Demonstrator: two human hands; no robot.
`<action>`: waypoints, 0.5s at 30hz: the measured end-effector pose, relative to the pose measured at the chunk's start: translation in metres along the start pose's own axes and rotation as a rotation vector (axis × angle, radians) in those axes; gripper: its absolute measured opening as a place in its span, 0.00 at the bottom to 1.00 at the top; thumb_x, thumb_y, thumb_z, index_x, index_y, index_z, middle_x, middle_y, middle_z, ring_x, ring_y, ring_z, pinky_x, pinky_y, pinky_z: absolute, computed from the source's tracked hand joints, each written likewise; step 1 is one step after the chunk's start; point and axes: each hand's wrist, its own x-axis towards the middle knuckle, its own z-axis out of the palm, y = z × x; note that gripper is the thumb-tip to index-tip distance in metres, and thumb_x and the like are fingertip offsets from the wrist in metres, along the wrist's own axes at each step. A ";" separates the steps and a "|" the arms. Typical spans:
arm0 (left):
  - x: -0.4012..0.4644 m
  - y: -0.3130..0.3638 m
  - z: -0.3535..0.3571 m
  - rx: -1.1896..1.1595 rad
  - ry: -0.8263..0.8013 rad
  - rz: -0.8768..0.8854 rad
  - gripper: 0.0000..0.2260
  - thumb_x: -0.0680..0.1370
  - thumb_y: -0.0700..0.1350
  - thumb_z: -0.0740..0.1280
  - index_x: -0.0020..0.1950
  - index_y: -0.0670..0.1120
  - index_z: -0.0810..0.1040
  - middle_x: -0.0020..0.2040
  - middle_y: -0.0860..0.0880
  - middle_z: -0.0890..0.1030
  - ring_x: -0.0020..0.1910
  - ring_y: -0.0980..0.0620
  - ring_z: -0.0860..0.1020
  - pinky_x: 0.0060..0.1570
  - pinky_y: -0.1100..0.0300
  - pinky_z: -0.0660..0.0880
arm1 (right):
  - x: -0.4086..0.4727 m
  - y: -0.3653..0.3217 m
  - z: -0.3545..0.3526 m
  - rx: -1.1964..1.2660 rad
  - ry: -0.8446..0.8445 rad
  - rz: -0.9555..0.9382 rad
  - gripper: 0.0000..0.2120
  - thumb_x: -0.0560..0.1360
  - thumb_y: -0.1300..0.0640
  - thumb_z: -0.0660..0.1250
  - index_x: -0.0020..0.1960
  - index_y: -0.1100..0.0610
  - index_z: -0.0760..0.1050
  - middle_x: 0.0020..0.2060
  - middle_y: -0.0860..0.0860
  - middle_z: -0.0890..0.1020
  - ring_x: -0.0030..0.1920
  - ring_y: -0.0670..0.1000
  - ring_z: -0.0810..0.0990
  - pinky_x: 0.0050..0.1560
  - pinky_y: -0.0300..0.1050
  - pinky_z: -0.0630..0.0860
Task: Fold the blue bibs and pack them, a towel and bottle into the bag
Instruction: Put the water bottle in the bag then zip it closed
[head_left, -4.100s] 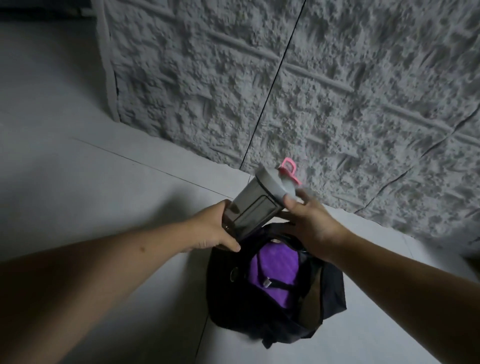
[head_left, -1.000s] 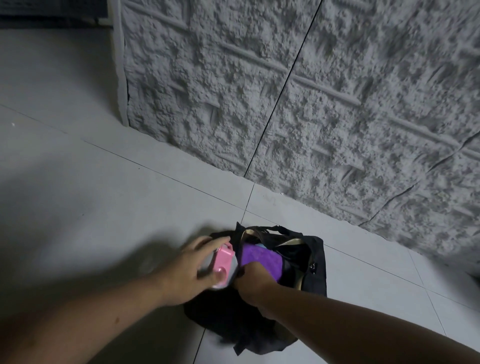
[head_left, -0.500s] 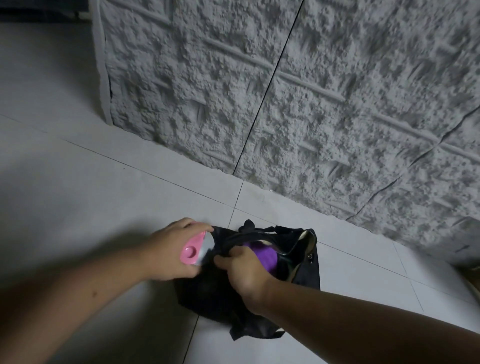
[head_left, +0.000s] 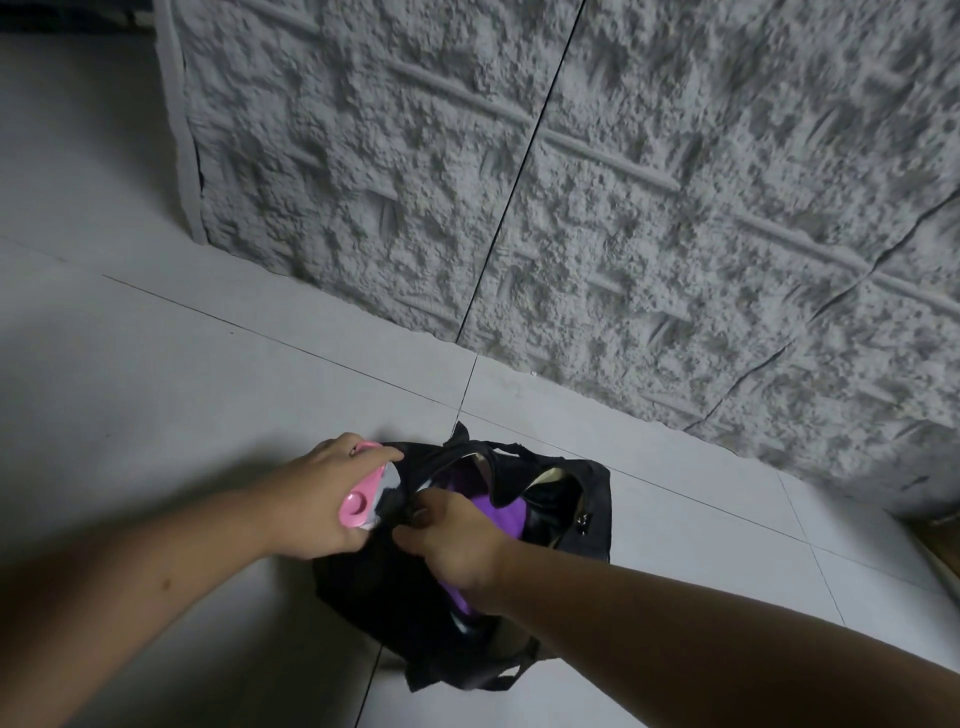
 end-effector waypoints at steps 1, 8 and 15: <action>0.000 -0.001 -0.003 0.000 -0.015 -0.005 0.39 0.66 0.60 0.71 0.75 0.69 0.60 0.68 0.59 0.64 0.70 0.57 0.68 0.64 0.63 0.69 | -0.005 -0.001 -0.002 0.014 -0.055 -0.006 0.13 0.79 0.64 0.68 0.62 0.61 0.76 0.54 0.57 0.84 0.49 0.51 0.84 0.54 0.41 0.82; 0.010 0.005 -0.031 0.178 -0.196 -0.040 0.46 0.66 0.59 0.78 0.73 0.77 0.51 0.75 0.55 0.61 0.77 0.53 0.59 0.75 0.59 0.61 | -0.015 0.003 -0.046 -0.137 0.009 -0.088 0.18 0.81 0.64 0.64 0.70 0.57 0.74 0.43 0.59 0.83 0.35 0.49 0.80 0.38 0.41 0.76; 0.032 0.073 -0.036 0.255 -0.185 0.027 0.47 0.68 0.62 0.75 0.82 0.58 0.57 0.76 0.51 0.63 0.77 0.50 0.58 0.74 0.59 0.63 | -0.015 0.019 -0.145 -0.590 0.334 0.042 0.12 0.75 0.63 0.60 0.40 0.55 0.81 0.32 0.50 0.80 0.33 0.52 0.78 0.36 0.42 0.77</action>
